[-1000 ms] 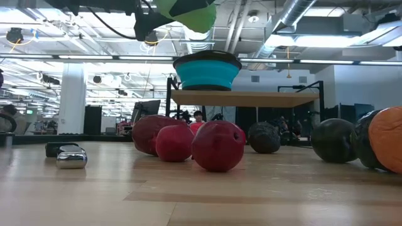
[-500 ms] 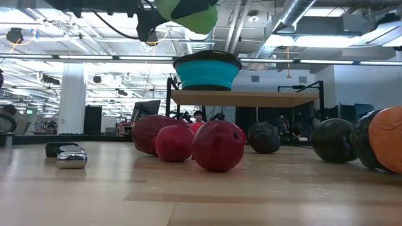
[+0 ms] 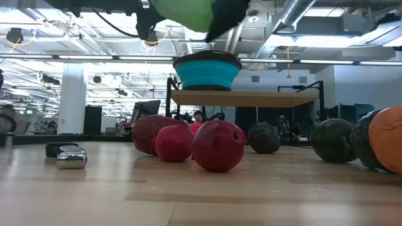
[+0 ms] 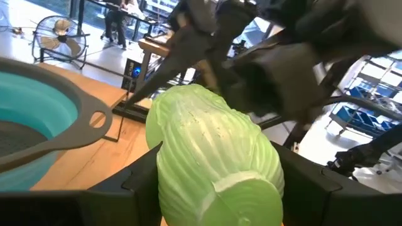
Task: Pick & Place Fruit
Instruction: Put the green cabbage into the blue strainer bowl on the shelf, then put the red mango into the blue strainer bowl on the shelf
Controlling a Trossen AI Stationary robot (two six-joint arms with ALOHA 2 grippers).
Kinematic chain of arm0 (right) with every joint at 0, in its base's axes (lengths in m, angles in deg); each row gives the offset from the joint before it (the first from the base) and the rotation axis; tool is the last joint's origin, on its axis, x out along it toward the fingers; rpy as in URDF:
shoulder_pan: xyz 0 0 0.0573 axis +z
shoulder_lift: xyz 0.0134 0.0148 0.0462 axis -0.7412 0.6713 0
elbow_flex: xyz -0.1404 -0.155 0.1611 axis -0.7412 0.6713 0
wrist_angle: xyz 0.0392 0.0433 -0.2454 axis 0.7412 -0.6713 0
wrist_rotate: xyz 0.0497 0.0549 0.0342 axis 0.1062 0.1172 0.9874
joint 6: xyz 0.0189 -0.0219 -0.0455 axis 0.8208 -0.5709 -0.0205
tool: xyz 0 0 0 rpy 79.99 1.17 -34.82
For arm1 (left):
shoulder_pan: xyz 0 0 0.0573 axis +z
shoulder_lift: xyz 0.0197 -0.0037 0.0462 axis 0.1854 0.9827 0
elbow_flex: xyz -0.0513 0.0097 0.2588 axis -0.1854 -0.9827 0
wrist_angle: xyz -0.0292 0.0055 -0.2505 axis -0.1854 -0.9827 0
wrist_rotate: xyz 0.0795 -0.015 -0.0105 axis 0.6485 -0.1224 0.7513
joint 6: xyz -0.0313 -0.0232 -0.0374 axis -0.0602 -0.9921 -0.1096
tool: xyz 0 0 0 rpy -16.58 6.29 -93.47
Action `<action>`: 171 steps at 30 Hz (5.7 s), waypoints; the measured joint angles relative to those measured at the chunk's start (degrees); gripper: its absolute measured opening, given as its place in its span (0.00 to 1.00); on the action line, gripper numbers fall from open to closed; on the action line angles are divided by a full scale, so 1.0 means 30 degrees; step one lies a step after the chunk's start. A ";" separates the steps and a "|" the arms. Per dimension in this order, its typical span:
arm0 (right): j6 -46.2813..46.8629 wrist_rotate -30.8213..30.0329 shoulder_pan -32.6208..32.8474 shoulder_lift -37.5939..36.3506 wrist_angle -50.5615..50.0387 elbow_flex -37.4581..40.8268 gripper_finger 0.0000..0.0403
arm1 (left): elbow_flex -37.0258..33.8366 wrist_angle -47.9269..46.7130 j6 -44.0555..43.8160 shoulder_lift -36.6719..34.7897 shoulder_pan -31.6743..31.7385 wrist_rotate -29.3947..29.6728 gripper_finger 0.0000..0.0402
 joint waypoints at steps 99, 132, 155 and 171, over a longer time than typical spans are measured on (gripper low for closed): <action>0.7976 1.2058 -1.0587 -0.2924 0.4936 0.0914 0.55 | -0.1073 -0.2916 0.4561 -0.0357 -0.1523 0.1168 0.79; 0.5589 1.7501 -1.2694 0.2390 -0.0083 -0.4998 0.66 | -0.1073 -0.2348 0.4546 -0.0364 -0.1916 0.1154 0.77; 0.5323 1.7534 -1.2862 0.2740 0.0506 -0.4925 0.80 | -0.1073 -0.2173 0.4546 -0.0372 -0.1913 0.1153 0.77; 0.6387 1.5830 -1.3564 0.1761 0.1604 -0.4925 0.88 | -0.1073 -0.2166 0.4498 -0.0372 -0.1909 0.1153 0.77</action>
